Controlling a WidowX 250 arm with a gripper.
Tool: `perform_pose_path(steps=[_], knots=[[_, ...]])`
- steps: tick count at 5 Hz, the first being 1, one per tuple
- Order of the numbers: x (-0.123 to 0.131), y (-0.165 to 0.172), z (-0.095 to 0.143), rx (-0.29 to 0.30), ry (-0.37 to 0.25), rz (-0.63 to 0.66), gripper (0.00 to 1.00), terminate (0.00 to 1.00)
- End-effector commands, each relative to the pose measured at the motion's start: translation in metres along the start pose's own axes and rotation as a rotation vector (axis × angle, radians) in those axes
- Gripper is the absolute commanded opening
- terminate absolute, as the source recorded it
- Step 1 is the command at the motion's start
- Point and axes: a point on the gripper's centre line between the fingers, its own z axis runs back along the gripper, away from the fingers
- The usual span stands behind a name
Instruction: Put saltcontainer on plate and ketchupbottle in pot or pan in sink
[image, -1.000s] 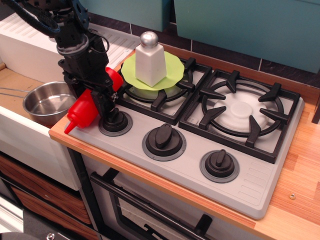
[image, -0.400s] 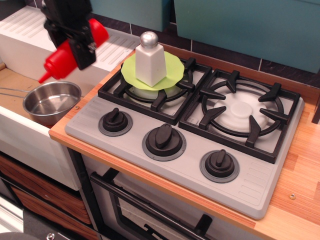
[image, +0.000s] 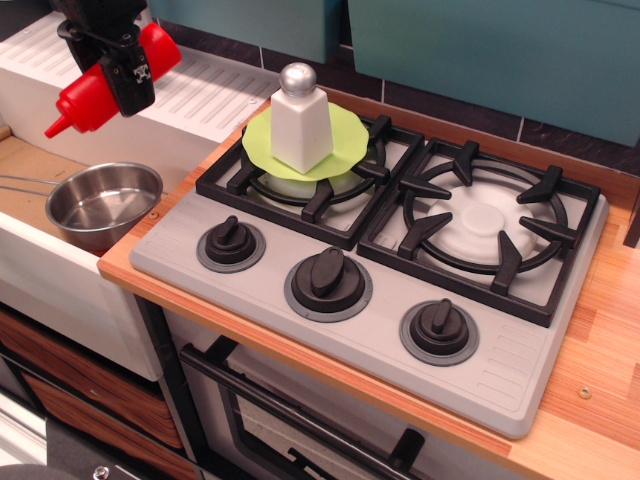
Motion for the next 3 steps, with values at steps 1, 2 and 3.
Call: perform_pose_path(steps=[1,2,3], knots=[[0.002,0.017,-0.011,0.02,-0.084,-0.006,0.0,0.0],[-0.007,0.021,-0.026,-0.005,-0.107,-0.01,0.0,0.0],[-0.015,0.021,-0.041,-0.019,-0.131,-0.008,0.0,0.0]])
